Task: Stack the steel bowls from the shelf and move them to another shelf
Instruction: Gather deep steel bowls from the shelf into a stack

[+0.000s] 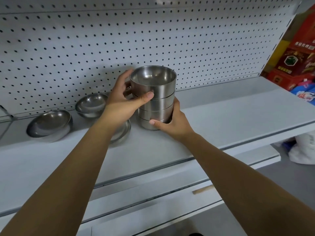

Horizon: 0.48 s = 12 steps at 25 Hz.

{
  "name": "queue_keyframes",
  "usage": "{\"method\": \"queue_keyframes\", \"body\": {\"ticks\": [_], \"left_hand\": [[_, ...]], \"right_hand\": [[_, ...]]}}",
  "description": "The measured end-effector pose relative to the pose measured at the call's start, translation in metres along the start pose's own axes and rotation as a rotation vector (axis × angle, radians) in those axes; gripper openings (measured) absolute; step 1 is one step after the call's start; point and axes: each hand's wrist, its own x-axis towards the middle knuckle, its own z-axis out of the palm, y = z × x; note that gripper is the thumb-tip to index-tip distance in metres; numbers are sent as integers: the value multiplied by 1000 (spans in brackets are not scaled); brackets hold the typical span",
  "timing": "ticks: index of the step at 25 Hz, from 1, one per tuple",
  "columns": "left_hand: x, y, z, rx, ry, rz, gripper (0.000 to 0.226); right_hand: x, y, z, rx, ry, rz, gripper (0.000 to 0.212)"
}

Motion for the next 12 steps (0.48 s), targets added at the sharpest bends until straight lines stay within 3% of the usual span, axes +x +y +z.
{"method": "queue_keyframes", "body": {"ticks": [12], "left_hand": [[-32, 30, 53, -79, 22, 91, 91]], "right_hand": [[-44, -14, -43, 116, 117, 29, 114]]}}
